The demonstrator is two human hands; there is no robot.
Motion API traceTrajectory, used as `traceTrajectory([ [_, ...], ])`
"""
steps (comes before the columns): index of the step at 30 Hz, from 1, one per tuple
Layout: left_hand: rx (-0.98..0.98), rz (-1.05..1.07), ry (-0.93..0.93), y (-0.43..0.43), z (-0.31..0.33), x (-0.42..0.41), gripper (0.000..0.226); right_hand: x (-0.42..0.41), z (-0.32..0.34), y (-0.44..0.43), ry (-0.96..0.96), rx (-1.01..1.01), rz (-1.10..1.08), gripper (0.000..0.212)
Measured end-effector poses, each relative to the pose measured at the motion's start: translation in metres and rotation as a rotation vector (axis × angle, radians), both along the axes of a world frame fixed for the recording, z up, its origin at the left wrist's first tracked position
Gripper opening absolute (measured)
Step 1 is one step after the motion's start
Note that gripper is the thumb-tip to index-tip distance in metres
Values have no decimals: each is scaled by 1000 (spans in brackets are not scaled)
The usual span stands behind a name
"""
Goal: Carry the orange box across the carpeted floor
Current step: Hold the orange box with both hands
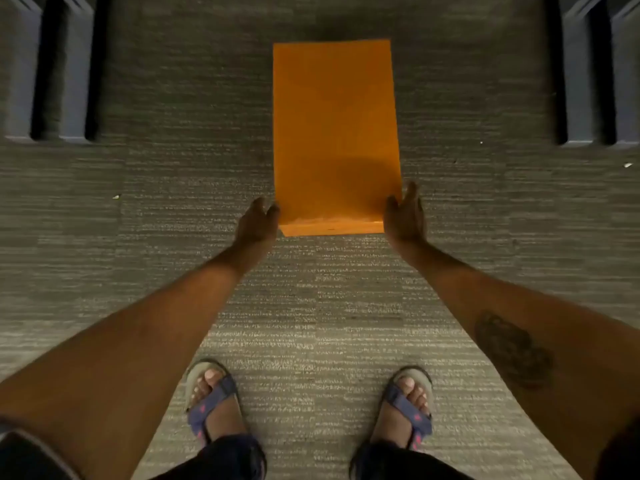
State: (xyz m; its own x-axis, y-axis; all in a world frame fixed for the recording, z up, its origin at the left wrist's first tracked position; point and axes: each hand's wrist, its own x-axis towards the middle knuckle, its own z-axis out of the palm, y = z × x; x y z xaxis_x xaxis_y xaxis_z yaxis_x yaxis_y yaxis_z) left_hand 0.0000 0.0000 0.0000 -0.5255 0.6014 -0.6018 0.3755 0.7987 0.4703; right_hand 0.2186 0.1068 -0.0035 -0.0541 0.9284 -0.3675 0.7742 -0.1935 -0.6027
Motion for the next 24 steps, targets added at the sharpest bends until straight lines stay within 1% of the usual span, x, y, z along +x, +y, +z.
traceTrajectory([
  [4, -32, 90, -45, 12, -8, 3, 57, -6, -10, 6, 50, -92, -113, 50],
  [6, -21, 123, -81, 17, -13, 4, 53, -7, -18, 14, 67, -154, -159, 49],
  [9, 42, 153, -136, 18, -21, 6, 46, -6, -28, 26, 126, -233, -211, 50],
  [14, 139, 259, -320, 16, -30, 7, 42, -1, -46, 37, 250, -299, -238, 52],
  [19, 163, 296, -342, 14, -29, 5, 38, 2, -49, 35, 389, -303, -270, 41],
  [23, 180, 302, -311, 10, -15, -1, 23, -6, -39, 29, 466, -306, -266, 35],
  [24, 188, 319, -316, 8, -11, -5, 22, -10, -36, 28, 478, -310, -255, 34],
])
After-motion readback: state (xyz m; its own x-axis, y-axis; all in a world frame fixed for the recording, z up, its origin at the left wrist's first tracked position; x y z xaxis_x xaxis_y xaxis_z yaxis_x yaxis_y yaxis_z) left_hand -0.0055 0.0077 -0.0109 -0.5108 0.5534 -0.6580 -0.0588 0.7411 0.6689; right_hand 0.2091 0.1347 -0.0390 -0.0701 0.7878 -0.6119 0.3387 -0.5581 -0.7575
